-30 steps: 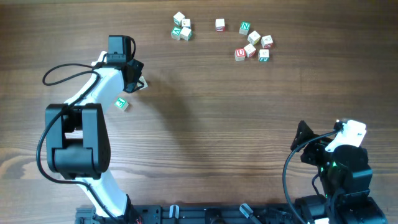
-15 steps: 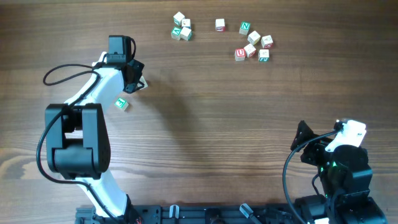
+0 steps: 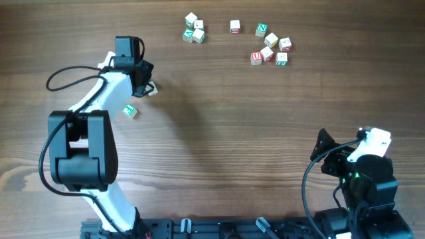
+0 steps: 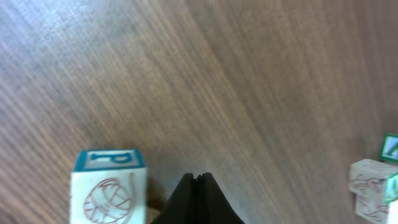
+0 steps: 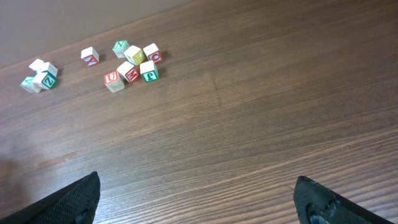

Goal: Form a circle

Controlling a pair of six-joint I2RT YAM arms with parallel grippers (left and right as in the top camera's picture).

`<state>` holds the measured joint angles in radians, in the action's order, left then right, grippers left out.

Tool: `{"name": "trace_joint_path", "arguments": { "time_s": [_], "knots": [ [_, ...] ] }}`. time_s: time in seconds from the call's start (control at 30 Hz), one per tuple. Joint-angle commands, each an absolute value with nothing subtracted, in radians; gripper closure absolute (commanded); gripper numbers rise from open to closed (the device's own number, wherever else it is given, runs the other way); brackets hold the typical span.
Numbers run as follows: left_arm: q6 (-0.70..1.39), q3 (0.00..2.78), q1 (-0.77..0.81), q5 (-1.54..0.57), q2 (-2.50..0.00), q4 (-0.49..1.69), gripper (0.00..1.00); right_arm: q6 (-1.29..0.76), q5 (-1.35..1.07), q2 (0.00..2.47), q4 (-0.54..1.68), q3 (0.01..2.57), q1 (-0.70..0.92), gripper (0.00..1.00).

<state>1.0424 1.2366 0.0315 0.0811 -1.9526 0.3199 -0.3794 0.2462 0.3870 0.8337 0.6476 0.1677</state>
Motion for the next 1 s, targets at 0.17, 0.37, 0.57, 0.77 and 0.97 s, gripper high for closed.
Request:
{"name": "trace_joint_path", "arguments": {
  "time_s": [0.17,0.37,0.57,0.77,0.97],
  "knots": [
    [1.055,1.254,-0.015,0.089,-1.952,0.277,0.96,-0.369,0.237,0.391,0.832,0.643,0.169,0.0],
    [1.055,1.253,-0.044,0.134,-1.952,0.326,0.96,-0.369,0.237,0.391,0.832,0.643,0.169,0.0],
    [1.056,1.253,-0.044,0.133,-1.952,0.368,0.96,-0.369,0.237,0.391,0.832,0.643,0.169,0.0],
    [1.056,1.253,-0.042,0.132,-1.952,0.38,0.96,-0.37,0.237,0.391,0.832,0.643,0.169,0.0],
    [1.056,1.253,-0.035,0.132,-1.952,0.379,0.96,-0.369,0.237,0.391,0.832,0.643,0.169,0.0]
  ]
}}
